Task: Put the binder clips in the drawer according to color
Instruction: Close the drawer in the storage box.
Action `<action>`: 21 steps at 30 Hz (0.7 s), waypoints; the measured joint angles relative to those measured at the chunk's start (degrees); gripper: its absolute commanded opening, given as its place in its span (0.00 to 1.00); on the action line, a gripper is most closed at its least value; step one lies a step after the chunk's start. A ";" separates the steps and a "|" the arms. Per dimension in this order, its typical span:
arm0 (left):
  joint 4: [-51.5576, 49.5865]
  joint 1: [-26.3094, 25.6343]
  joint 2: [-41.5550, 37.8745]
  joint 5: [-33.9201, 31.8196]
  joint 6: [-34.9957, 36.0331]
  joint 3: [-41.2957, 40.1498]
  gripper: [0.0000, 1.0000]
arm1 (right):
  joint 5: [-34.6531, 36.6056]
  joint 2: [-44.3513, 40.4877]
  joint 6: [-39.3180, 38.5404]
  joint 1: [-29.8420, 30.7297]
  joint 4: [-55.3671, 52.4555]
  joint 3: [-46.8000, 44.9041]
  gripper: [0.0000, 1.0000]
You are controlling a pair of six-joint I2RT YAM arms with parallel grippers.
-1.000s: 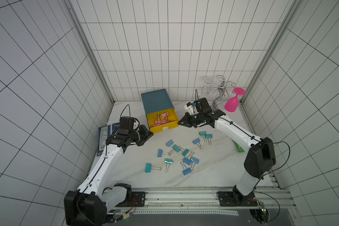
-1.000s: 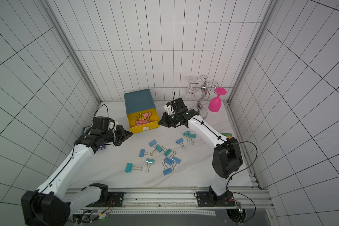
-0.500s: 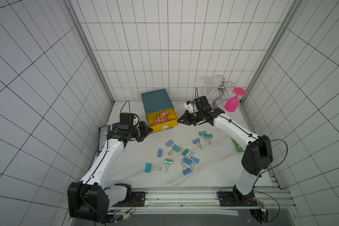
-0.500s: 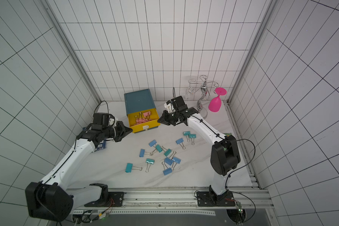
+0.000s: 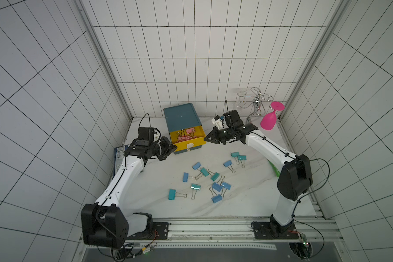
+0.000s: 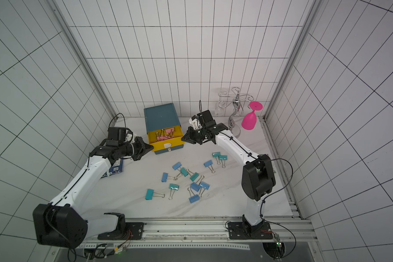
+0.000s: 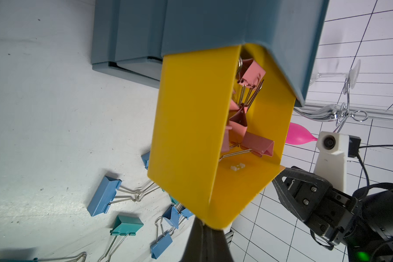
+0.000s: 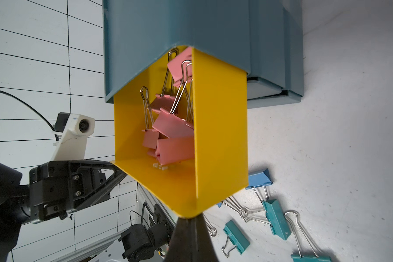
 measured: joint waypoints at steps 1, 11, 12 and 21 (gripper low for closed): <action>-0.02 0.11 0.26 0.13 0.11 0.31 0.00 | -0.02 0.15 0.02 0.00 0.04 0.04 0.00; 0.00 0.68 3.26 0.42 0.96 2.99 0.00 | -0.31 2.49 0.24 -0.37 0.11 2.93 0.00; -0.09 0.72 3.50 0.46 1.01 3.34 0.00 | -0.33 2.69 0.28 -0.50 0.11 3.34 0.00; 0.50 1.03 6.25 0.57 1.62 6.12 0.00 | -1.27 5.95 0.90 -1.40 0.24 7.45 0.00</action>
